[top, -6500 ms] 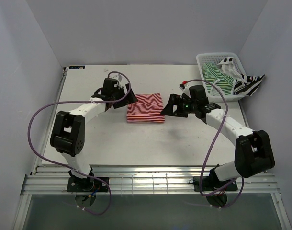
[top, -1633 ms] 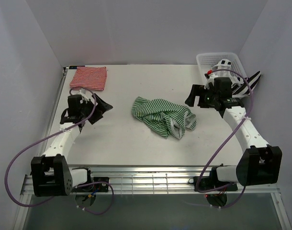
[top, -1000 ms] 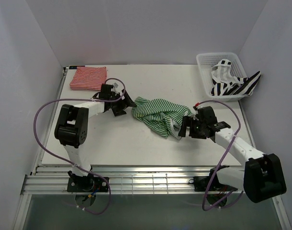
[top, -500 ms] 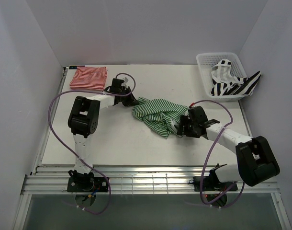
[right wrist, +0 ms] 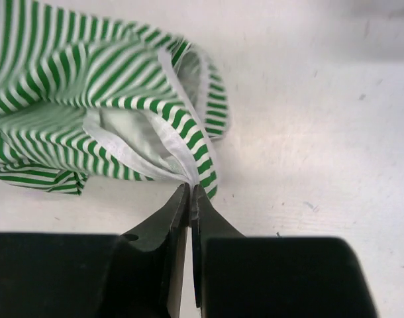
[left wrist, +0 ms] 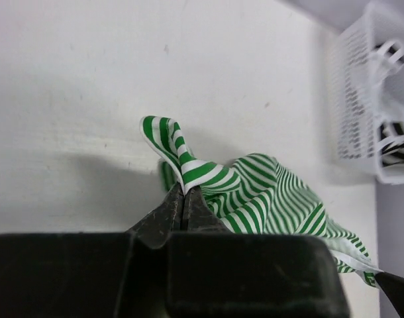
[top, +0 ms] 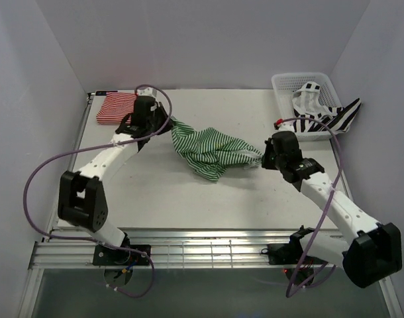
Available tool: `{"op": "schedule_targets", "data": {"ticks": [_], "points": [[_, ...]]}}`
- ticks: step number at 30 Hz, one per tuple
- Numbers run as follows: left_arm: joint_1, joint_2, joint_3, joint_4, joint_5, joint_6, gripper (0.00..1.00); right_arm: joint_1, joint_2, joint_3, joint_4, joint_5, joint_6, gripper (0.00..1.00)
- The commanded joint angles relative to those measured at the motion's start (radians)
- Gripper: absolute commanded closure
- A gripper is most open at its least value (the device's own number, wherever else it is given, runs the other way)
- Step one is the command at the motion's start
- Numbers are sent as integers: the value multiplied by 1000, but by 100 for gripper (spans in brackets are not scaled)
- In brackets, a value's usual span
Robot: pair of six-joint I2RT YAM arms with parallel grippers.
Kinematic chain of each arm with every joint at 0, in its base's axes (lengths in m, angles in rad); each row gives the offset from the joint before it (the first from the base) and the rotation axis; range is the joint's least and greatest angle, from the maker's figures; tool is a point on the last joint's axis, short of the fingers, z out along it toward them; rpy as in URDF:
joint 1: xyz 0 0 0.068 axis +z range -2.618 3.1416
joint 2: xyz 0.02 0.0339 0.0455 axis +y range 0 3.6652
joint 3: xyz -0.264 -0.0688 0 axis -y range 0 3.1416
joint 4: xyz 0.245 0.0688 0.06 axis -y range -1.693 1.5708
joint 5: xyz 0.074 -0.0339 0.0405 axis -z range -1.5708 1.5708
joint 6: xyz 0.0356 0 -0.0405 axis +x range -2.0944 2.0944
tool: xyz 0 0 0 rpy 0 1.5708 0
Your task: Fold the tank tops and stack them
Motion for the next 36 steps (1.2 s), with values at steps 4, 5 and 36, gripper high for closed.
{"op": "schedule_targets", "data": {"ticks": [4, 5, 36], "points": [[2, -324, 79, -99, -216, 14, 100, -3, -198, 236, -93, 112, -105, 92], [2, -379, 96, -111, -232, 17, 100, -3, -213, 267, -99, 111, -123, 92], [276, 47, 837, -268, 37, 163, 100, -263, 199, 1002, -96, -310, -326, 92]]}}
